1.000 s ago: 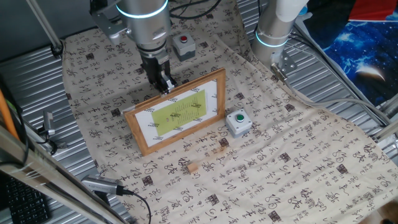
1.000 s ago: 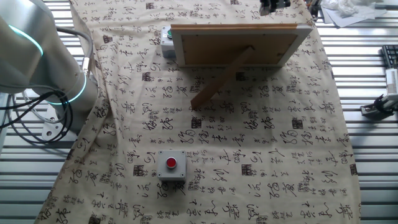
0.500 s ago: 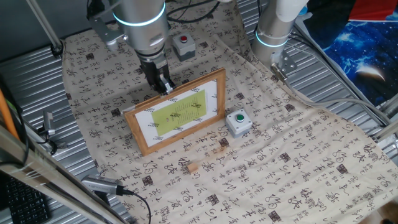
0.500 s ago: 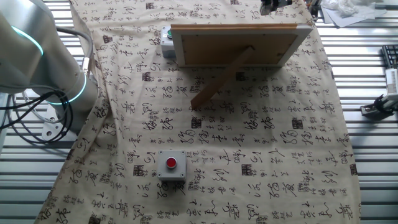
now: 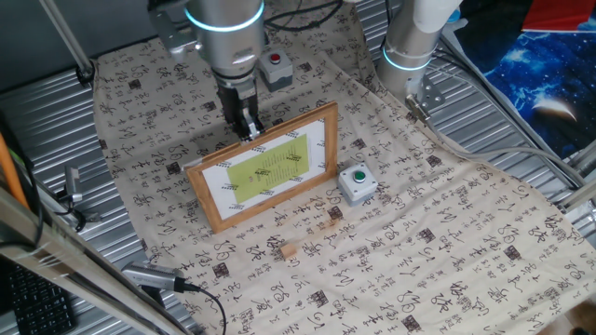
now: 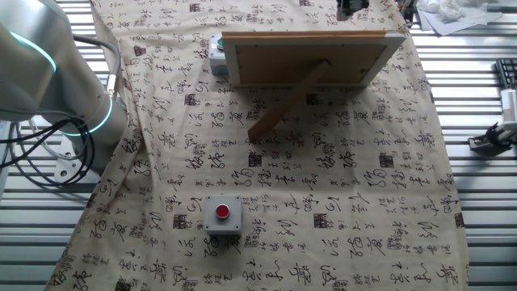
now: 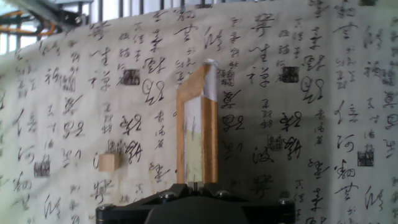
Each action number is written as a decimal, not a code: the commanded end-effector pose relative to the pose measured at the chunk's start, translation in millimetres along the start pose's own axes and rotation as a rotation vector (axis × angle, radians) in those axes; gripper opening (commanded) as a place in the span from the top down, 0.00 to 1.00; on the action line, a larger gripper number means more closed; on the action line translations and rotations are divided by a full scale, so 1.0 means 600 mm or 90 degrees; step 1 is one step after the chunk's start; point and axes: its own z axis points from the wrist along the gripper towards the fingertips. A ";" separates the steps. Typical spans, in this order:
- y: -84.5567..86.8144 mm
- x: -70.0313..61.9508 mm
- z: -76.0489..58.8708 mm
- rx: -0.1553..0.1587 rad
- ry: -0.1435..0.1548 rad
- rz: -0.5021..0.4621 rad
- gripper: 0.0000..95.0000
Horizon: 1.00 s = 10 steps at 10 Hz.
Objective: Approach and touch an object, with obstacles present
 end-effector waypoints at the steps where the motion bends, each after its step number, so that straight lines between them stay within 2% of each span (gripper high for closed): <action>1: -0.047 -0.004 -0.017 -0.008 0.024 -0.053 1.00; 3: -0.094 -0.006 -0.017 -0.010 0.026 -0.076 1.00; 4: -0.116 -0.004 -0.008 -0.012 0.024 -0.088 1.00; 5: -0.142 0.002 0.010 -0.014 0.019 -0.103 1.00; 6: -0.155 0.007 0.020 -0.014 0.016 -0.111 1.00; 7: -0.184 0.020 0.048 -0.011 0.014 -0.122 1.00; 10: -0.221 0.045 0.103 -0.005 0.014 -0.115 1.00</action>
